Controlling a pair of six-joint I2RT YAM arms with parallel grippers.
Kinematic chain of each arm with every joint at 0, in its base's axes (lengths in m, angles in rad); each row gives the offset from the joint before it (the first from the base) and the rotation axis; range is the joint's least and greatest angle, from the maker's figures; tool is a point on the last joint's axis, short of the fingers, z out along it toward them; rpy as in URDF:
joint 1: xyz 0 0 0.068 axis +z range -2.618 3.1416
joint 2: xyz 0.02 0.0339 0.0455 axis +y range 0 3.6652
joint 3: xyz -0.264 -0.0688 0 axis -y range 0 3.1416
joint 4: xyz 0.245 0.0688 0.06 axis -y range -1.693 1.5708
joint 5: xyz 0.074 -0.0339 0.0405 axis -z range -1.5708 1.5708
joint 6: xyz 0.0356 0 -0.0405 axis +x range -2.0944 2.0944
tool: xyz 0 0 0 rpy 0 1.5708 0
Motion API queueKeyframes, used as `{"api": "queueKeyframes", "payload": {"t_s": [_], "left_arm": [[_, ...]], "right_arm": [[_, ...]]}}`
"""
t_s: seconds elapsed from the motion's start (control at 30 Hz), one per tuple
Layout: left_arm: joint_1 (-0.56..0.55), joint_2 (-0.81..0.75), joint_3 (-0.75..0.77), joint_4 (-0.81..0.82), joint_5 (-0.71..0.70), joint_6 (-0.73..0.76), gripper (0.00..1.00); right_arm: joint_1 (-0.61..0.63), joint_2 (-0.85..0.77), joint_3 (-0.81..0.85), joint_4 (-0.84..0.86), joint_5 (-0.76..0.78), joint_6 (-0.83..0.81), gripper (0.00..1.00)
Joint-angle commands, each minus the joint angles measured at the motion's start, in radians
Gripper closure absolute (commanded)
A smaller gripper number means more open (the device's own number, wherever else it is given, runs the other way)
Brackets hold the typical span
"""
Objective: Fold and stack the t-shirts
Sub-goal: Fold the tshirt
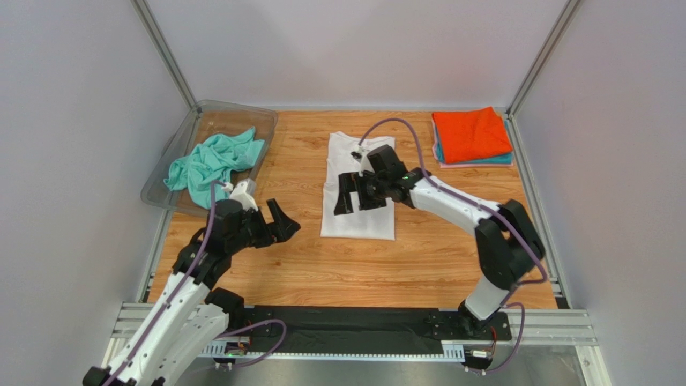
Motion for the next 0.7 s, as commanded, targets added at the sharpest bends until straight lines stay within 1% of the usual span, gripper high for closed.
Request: {"api": "queueKeyframes", "payload": {"t_s": [0.0, 0.03, 0.1, 0.2, 0.37, 0.53, 0.67], "left_arm": [[0.006, -0.147, -0.049, -0.013, -0.067, -0.020, 0.00], [0.006, -0.202, -0.072, -0.025, -0.081, -0.031, 0.00], [0.006, -0.265, -0.089, -0.046, -0.127, -0.046, 0.00], [0.006, -0.313, -0.110, -0.060, -0.129, -0.037, 0.00], [0.006, -0.321, -0.119, -0.066, -0.119, -0.037, 0.00], [0.006, -0.284, -0.135, -0.045, -0.083, -0.048, 0.00], [0.006, -0.249, -0.148, -0.020, -0.047, -0.060, 0.00]], "right_arm": [[0.032, 0.163, 0.163, 0.085, -0.009, 0.032, 0.00], [0.033, 0.201, 0.189, 0.092, -0.009, 0.039, 0.00], [0.035, 0.291, 0.273, 0.092, -0.003, 0.045, 0.00], [0.038, 0.393, 0.379, 0.094, 0.006, 0.054, 0.00], [0.033, 0.508, 0.511, 0.085, 0.040, 0.052, 0.00], [0.007, 0.611, 0.629, 0.066, 0.074, 0.074, 0.00], [-0.005, 0.654, 0.660, 0.040, 0.084, 0.068, 0.00]]}}
